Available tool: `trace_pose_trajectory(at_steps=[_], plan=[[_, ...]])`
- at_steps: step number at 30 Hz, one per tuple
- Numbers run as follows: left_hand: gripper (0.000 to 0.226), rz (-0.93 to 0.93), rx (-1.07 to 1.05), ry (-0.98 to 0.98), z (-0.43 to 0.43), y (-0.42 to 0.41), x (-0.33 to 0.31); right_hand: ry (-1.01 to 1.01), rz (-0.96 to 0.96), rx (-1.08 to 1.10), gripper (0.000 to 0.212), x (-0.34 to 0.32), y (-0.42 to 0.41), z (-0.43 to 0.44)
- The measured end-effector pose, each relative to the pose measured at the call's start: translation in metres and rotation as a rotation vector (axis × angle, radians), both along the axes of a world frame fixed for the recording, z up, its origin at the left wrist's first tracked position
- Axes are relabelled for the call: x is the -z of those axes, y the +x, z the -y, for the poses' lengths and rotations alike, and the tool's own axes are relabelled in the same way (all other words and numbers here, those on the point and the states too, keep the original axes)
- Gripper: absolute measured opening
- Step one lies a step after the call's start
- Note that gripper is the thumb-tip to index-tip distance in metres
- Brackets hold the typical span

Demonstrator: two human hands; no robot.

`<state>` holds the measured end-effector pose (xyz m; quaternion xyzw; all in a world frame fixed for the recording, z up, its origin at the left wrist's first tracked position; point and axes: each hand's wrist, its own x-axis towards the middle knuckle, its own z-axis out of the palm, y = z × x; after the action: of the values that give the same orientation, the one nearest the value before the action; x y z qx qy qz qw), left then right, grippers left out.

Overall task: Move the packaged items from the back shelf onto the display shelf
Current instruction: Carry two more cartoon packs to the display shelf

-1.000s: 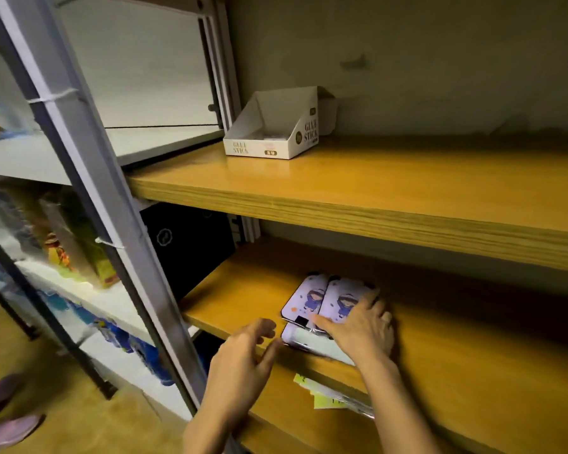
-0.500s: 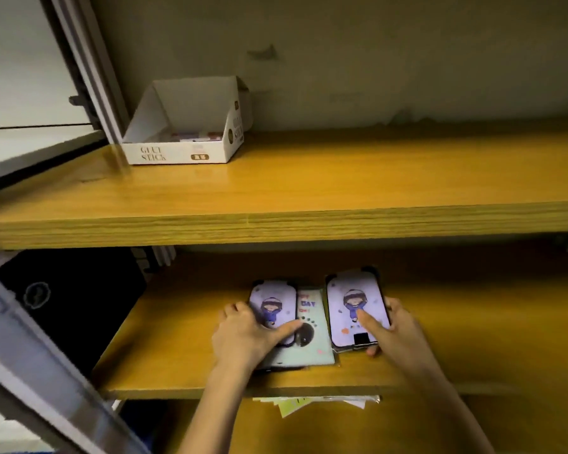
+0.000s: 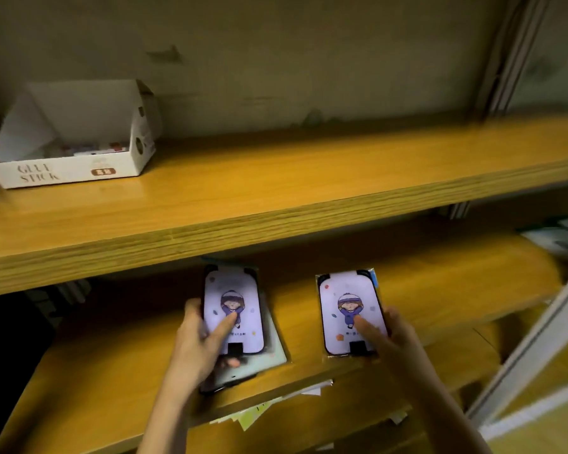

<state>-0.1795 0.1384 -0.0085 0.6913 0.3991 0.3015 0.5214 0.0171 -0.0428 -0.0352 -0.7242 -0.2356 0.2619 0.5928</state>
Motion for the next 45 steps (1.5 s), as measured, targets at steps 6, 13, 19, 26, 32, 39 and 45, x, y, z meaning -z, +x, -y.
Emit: trace_pose_trajectory(at_steps=[6,13,19,26,32,39,45], plan=[[0.022,0.207,0.191,-0.232,0.047,0.040,-0.008,0.103,-0.049,0.139,0.033,-0.011,0.020,0.050],[0.029,0.148,0.470,-0.214,0.130,0.129,-0.015,0.171,-0.039,0.321,0.035,-0.031,0.055,0.155],[0.030,0.145,0.559,-0.224,0.234,0.211,-0.018,0.179,0.038,0.445,0.028,-0.046,0.108,0.269],[0.033,0.165,0.637,-0.234,0.351,0.300,-0.018,0.152,0.085,0.519,0.025,-0.055,0.181,0.380],[0.028,0.142,0.698,-0.186,0.423,0.376,-0.023,0.115,0.053,0.564,0.028,-0.062,0.234,0.455],[0.031,0.082,0.735,-0.223,0.467,0.462,-0.016,0.137,0.037,0.605,0.028,-0.055,0.300,0.505],[0.023,0.104,0.688,-0.192,0.479,0.555,-0.007,0.111,0.022,0.603,0.031,-0.045,0.395,0.526]])
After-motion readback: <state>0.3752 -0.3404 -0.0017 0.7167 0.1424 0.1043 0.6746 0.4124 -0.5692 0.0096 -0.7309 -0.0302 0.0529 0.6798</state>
